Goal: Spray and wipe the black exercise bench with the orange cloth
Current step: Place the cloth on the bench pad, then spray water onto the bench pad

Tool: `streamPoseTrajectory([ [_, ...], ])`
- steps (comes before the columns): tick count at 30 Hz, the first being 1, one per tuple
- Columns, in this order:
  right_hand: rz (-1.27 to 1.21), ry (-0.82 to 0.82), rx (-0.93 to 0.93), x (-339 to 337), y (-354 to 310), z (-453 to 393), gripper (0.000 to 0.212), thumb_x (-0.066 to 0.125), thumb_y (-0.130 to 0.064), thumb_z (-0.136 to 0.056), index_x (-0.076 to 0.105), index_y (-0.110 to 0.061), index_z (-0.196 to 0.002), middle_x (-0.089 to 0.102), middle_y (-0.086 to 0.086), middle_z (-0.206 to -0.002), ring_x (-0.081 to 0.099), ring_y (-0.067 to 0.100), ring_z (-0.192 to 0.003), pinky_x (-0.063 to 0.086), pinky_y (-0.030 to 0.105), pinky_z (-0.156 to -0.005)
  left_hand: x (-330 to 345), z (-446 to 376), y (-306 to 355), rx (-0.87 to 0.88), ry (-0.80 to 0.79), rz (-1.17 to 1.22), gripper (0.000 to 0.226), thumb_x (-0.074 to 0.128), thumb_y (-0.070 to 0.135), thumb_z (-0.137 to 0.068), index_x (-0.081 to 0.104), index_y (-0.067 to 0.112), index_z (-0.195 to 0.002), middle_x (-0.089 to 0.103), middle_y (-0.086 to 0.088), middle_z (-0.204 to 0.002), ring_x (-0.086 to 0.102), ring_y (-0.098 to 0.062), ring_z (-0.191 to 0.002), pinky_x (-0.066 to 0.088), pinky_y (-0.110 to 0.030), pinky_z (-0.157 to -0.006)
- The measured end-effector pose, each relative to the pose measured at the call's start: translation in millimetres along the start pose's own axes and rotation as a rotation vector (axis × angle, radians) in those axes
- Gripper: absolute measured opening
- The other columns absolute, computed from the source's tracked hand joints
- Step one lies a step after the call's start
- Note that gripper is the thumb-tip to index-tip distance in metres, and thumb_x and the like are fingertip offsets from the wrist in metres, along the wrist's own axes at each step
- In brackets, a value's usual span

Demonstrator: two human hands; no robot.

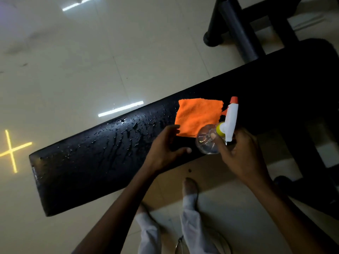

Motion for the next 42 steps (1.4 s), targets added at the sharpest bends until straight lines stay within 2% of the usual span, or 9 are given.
streamPoseTrajectory([
  [5,-0.228,-0.162,-0.025,16,-32,1,0.021,0.079,-0.028,-0.092,0.071,-0.017,-0.108,0.075,0.002,-0.098,0.071,0.011,-0.096,0.05,0.011,-0.083,16,27,-9,0.088,-0.03,0.009,0.117,0.1,0.04,-0.062,0.035,0.017,-0.158,0.05,0.003,-0.154,0.05,-0.008,-0.141,0.042,-0.024,-0.116],
  [8,-0.326,-0.257,0.04,28,-48,10,0.022,0.081,-0.023,-0.093,0.075,-0.015,-0.112,0.08,-0.001,-0.102,0.074,0.003,-0.1,0.056,0.017,-0.089,6,42,-14,0.096,0.053,0.017,0.102,0.1,0.037,-0.062,0.045,0.023,-0.147,0.058,0.009,-0.14,0.059,-0.001,-0.125,0.049,-0.017,-0.1],
  [12,-0.474,-0.295,0.144,36,-50,13,0.02,0.079,-0.03,-0.095,0.075,-0.016,-0.108,0.082,-0.014,-0.098,0.075,-0.003,-0.099,0.055,0.013,-0.083,1,64,-3,0.074,0.123,-0.035,0.084,0.097,0.04,-0.06,0.056,0.028,-0.132,0.067,0.01,-0.123,0.067,-0.007,-0.11,0.058,-0.037,-0.091],
  [19,-0.654,-0.347,0.344,85,-99,27,0.075,0.082,-0.054,-0.073,0.057,-0.027,-0.138,0.067,0.001,-0.114,0.071,0.013,-0.093,0.061,0.027,-0.071,-8,137,-25,-0.046,0.212,0.115,0.073,0.1,0.041,-0.059,0.062,0.027,-0.12,0.075,0.013,-0.108,0.072,-0.001,-0.095,0.061,-0.036,-0.083],
  [23,-0.728,-0.418,0.41,113,-113,25,0.019,0.068,-0.039,-0.101,0.066,-0.027,-0.114,0.074,0.006,-0.111,0.078,0.013,-0.085,0.054,0.025,-0.044,7,149,-33,-0.148,0.153,0.279,0.071,0.1,0.041,-0.062,0.061,0.024,-0.12,0.075,0.012,-0.109,0.07,-0.001,-0.097,0.06,-0.023,-0.08],
  [26,-0.582,-0.441,0.376,127,-111,25,0.023,0.063,-0.049,-0.102,0.064,-0.029,-0.112,0.074,0.004,-0.09,0.074,0.009,-0.067,0.045,0.023,-0.038,0,149,-47,-0.171,0.037,0.36,0.063,0.094,0.038,-0.074,0.066,0.022,-0.128,0.076,0.006,-0.117,0.071,-0.006,-0.108,0.06,-0.034,-0.095],
  [31,-0.45,-0.536,0.422,119,-98,20,0.082,0.058,-0.078,-0.084,0.048,-0.036,-0.153,0.075,0.008,-0.096,0.08,0.017,-0.084,0.052,0.026,-0.043,-54,124,-82,-0.098,0.414,-0.15,0.066,0.068,0.043,-0.098,0.047,0.014,-0.152,0.054,-0.009,-0.149,0.05,-0.023,-0.139,0.043,-0.042,-0.117],
  [37,-0.384,-0.501,0.415,109,-90,22,0.066,0.06,-0.061,-0.1,0.05,-0.025,-0.154,0.076,0.009,-0.087,0.081,0.017,-0.079,0.053,0.028,-0.04,-78,92,-129,-0.208,0.259,-0.661,0.09,0.056,0.057,-0.099,0.009,0.021,-0.166,0.001,-0.008,-0.176,-0.002,-0.037,-0.162,0.015,-0.057,-0.13],
  [42,-0.329,-0.448,0.365,108,-98,29,0.06,0.059,-0.045,-0.106,0.042,-0.028,-0.161,0.068,-0.006,-0.086,0.077,0.01,-0.06,0.048,0.023,-0.035,-73,99,-142,-0.156,0.319,-0.661,0.085,0.052,0.058,-0.101,0.013,0.02,-0.166,0.002,-0.009,-0.176,-0.003,-0.036,-0.162,0.017,-0.054,-0.13],
])
Point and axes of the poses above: each hand's wrist, its own z-axis away from the middle knuckle, its own x-axis out of the palm, y = z × x, the point moved 1 cm from there along -z, towards the middle knuckle
